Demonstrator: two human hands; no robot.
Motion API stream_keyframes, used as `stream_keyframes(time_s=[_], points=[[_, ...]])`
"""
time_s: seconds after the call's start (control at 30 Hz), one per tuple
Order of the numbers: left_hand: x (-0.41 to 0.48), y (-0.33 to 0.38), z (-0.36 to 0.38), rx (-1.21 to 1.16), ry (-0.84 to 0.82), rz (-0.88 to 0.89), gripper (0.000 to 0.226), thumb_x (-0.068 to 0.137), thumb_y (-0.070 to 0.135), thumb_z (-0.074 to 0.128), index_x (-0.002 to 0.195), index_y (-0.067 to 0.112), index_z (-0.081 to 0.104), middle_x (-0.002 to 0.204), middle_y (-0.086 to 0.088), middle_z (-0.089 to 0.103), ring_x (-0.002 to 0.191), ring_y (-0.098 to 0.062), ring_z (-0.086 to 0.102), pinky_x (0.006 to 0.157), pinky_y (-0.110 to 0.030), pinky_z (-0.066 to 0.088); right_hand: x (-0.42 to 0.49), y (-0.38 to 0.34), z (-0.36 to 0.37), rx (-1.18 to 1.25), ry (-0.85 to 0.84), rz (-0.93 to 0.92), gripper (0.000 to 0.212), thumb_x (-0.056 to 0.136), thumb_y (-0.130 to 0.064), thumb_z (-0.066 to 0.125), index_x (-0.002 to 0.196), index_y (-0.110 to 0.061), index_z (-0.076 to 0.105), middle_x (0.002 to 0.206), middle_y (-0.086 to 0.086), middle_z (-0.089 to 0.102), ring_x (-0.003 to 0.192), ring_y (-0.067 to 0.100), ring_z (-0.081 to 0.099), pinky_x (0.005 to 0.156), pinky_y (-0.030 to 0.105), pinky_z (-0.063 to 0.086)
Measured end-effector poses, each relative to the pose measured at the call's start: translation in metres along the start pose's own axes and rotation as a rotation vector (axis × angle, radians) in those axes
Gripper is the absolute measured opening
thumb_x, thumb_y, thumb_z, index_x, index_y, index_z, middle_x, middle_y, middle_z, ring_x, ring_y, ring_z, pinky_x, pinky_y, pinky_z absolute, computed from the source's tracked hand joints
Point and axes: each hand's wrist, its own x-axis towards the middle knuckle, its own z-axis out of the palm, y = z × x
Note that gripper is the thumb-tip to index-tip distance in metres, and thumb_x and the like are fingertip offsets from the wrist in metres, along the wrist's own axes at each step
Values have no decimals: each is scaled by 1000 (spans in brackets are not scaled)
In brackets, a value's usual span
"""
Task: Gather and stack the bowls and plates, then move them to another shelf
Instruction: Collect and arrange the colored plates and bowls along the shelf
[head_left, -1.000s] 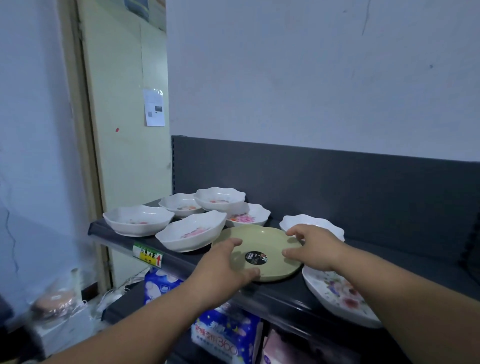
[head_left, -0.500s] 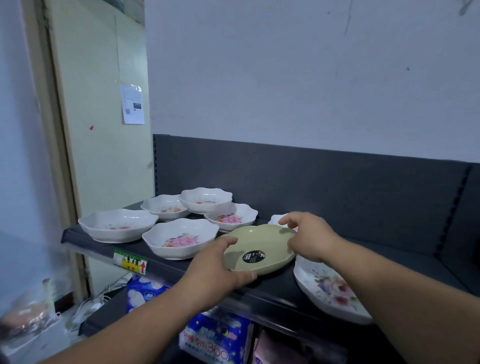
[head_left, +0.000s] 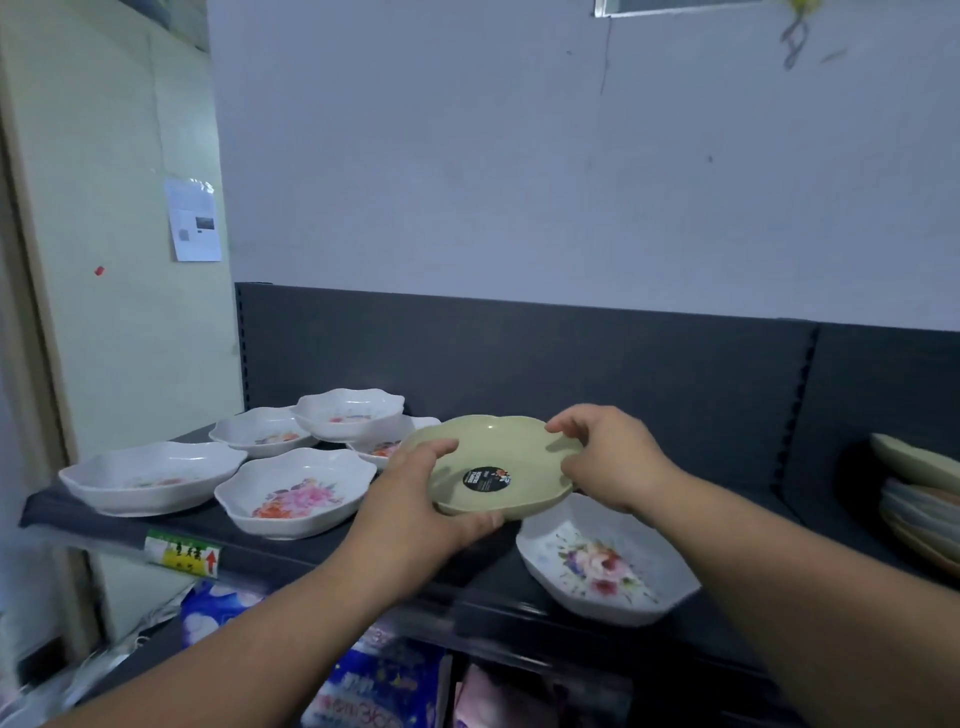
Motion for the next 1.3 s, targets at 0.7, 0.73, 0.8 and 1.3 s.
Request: stream_keyframes(time_s=[0.7,0.73,0.8,1.3], points=[[35,191,185,-460,-72,123,103,62,24,88,145,28,29,149,8,32,120,-1,46,93,-14,37,-35,176,-213,456,424,211,37,81,-1,59,106,-27,68,110,-5,67,96,18,68,89,41,58],[37,203,196,-540,-97,121,101,63,21,88,144,29,30,145,10,38,119,-1,48,92,-15,40,-37,186,-226,456,430,214,38,83,-1,58,112,-25,67,109,-7,65,100,16,66,91,40,57],[41,223,220,-653,-151,112,94,65,16,87,140,31,33,131,17,49,118,1,50,93,-18,43,-39,206,-251,484,424,231,42,86,-2,59,123,-19,63,107,-7,61,102,17,66,91,38,57],[35,280,336,-575,-324,-1,113,45,62,82,143,32,35,134,14,52,125,-7,49,109,-38,39,-57,329,-332,370,275,404,41,81,-11,62,121,-21,62,102,6,71,78,17,69,60,26,50]])
